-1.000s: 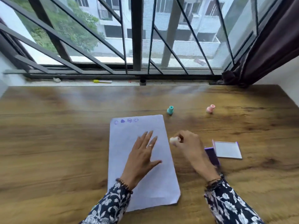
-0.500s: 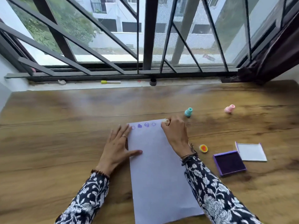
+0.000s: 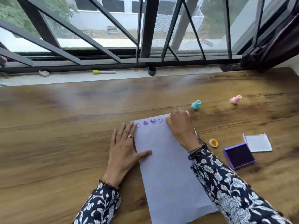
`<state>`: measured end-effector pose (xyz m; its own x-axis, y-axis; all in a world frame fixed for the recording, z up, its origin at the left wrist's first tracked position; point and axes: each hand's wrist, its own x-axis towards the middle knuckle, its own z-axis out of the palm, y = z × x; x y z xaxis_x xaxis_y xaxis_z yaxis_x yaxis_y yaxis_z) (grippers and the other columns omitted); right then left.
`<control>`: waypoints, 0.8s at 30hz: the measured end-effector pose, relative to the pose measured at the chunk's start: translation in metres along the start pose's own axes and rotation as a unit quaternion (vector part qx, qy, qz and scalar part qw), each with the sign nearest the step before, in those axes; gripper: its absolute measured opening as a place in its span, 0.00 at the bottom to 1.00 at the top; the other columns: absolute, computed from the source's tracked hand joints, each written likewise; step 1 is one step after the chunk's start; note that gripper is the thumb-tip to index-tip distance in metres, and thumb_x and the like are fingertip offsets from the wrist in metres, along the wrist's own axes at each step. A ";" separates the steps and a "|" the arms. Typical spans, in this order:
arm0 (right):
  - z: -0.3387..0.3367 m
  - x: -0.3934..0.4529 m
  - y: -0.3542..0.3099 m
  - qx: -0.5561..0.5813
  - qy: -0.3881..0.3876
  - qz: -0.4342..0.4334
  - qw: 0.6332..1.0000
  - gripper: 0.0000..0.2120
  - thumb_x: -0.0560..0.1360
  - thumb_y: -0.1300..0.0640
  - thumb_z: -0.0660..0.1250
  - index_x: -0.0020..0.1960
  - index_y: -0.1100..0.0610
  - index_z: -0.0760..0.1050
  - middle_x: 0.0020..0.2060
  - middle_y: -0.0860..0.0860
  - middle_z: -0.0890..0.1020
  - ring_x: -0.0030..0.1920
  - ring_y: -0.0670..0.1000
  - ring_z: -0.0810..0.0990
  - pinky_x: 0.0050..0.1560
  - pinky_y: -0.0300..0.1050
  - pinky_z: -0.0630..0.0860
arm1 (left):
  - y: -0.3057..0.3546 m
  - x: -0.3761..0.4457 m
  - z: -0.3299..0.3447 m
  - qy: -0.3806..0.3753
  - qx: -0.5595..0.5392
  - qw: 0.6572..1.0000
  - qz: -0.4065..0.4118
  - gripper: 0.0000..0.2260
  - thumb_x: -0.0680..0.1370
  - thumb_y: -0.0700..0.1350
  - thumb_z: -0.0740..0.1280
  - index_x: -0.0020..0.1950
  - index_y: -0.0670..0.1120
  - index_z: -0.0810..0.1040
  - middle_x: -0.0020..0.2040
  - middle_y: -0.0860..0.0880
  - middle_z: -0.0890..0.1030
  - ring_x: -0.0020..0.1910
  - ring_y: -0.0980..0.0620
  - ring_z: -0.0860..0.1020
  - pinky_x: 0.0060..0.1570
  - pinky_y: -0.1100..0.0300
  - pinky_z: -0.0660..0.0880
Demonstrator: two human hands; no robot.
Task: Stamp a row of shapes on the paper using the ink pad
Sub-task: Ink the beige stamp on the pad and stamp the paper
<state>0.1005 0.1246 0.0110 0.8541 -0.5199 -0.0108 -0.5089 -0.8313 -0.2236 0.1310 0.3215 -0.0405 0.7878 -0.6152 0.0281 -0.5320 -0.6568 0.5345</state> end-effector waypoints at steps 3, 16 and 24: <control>-0.006 0.006 -0.001 -0.033 -0.021 -0.037 0.999 0.07 0.74 0.62 0.59 0.45 0.65 0.73 0.48 0.63 0.79 0.48 0.64 0.78 0.40 0.49 0.68 | -0.001 0.000 0.001 0.006 -0.002 1.000 -0.001 0.45 0.64 0.67 0.68 0.74 0.50 0.55 0.76 0.52 0.57 0.75 0.55 0.49 0.70 0.60 0.33; -0.034 0.005 0.017 0.321 -0.042 0.127 0.937 0.10 0.68 0.60 0.69 0.29 0.60 0.75 0.31 0.58 0.79 0.36 0.56 0.78 0.42 0.53 0.78 | 0.003 0.000 -0.004 -0.026 -0.013 0.999 -0.025 0.45 0.65 0.67 0.68 0.74 0.51 0.52 0.77 0.53 0.54 0.76 0.55 0.47 0.72 0.56 0.36; -0.068 -0.065 0.091 0.646 -0.031 0.260 0.717 0.03 0.71 0.63 0.69 0.42 0.63 0.80 0.29 0.49 0.83 0.32 0.45 0.80 0.34 0.32 0.79 | 0.048 0.005 -0.009 0.028 -0.048 0.998 0.035 0.34 0.69 0.56 0.71 0.70 0.46 0.65 0.73 0.48 0.65 0.73 0.48 0.59 0.72 0.54 0.54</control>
<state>-0.0087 0.0692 0.0581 0.6078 -0.6511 -0.4546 -0.2708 0.3682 -0.8894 0.1125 0.2913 -0.0070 0.7668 -0.6317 0.1138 -0.5570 -0.5667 0.6071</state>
